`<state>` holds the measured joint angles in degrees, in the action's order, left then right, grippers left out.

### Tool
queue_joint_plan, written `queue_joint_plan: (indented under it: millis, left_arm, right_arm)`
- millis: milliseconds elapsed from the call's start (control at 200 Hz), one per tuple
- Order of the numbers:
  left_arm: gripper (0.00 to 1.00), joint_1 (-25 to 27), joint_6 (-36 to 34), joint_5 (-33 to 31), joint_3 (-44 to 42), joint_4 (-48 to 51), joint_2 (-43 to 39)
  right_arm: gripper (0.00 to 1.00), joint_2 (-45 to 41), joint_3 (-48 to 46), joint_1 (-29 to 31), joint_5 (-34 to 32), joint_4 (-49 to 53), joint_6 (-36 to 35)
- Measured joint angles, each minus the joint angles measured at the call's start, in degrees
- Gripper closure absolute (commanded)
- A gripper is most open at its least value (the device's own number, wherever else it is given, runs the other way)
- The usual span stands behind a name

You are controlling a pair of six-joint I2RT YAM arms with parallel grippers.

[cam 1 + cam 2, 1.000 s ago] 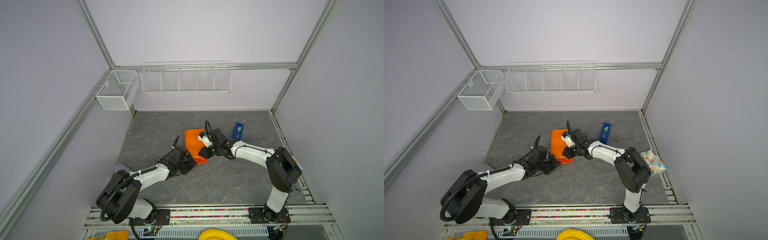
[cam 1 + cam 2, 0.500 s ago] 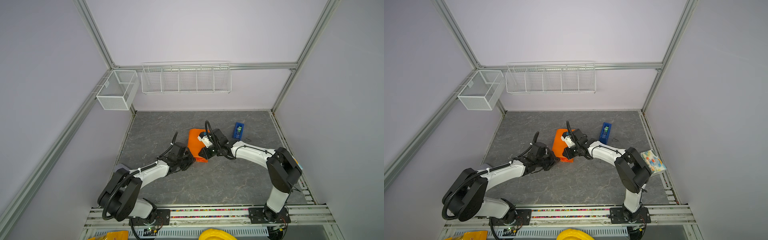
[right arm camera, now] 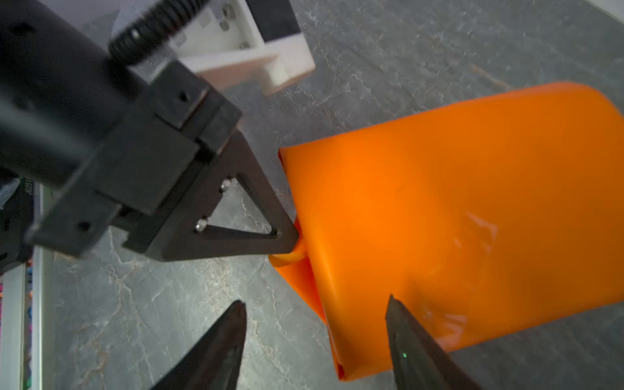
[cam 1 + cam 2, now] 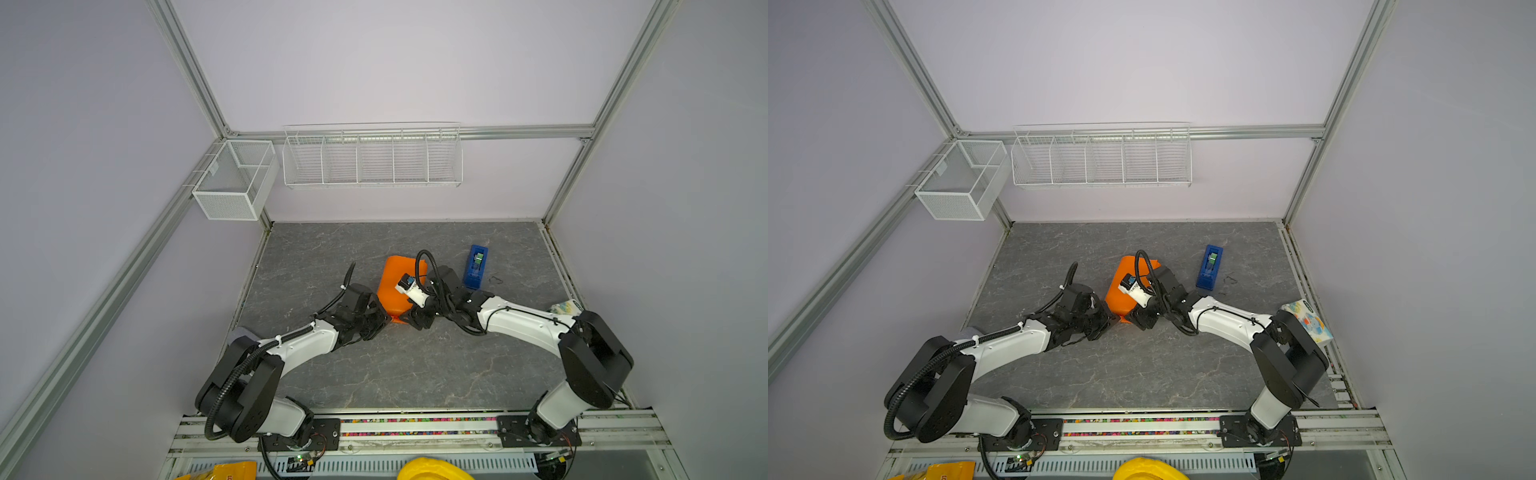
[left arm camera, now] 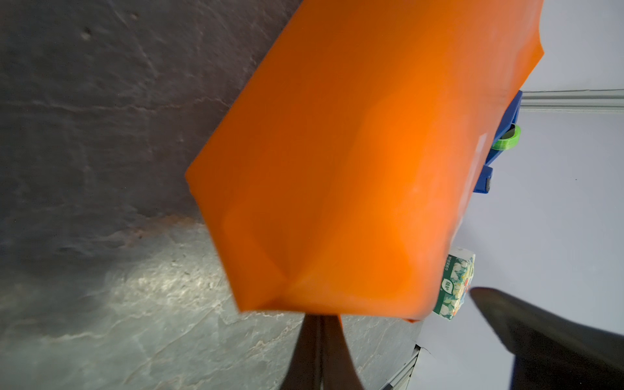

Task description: Wrap the gift box in paper

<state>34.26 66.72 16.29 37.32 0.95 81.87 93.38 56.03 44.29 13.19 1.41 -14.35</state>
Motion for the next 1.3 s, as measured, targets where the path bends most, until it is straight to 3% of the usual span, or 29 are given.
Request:
queue_joint_plan:
  millis: [80, 120, 130, 145, 440, 890, 1165, 1300]
  left_arm:
    - [1.0, -0.04, -0.02, 0.02, 0.09, 0.02, 0.11]
    - [1.0, -0.04, 0.0, 0.0, 0.2, 0.02, 0.22]
    - [1.0, -0.04, 0.0, 0.0, 0.22, 0.04, 0.24]
    - [1.0, -0.09, 0.0, 0.02, 0.24, 0.04, 0.28]
    - [1.0, -0.13, -0.02, 0.02, 0.79, 0.09, 0.66]
    - [1.0, -0.87, 0.7, 0.31, 0.76, -0.04, 1.84]
    - [1.0, -0.76, 2.97, 1.75, 0.76, -3.45, 2.82]
    - [1.0, -0.76, 3.61, 1.75, 0.76, -4.09, 2.91]
  right_arm:
    - [0.2, 0.04, -1.6, 0.68, -1.38, -1.68, -4.52]
    - [0.01, 0.11, -1.77, 0.94, -1.9, -2.51, -6.69]
    - [0.09, 0.13, -1.79, 1.03, -2.08, -2.82, -7.48]
    - [0.11, 0.15, -1.81, 1.14, -2.36, -3.23, -8.59]
    - [0.11, 3.5, -7.15, 3.28, -9.18, -16.63, -24.28]
    - [0.11, 11.13, -10.47, 3.5, -18.14, -36.11, -31.78]
    - [0.11, 11.21, -12.61, 4.28, -19.08, -38.93, -34.36]
    - [0.04, 11.32, -12.9, 4.35, -20.55, -40.5, -35.06]
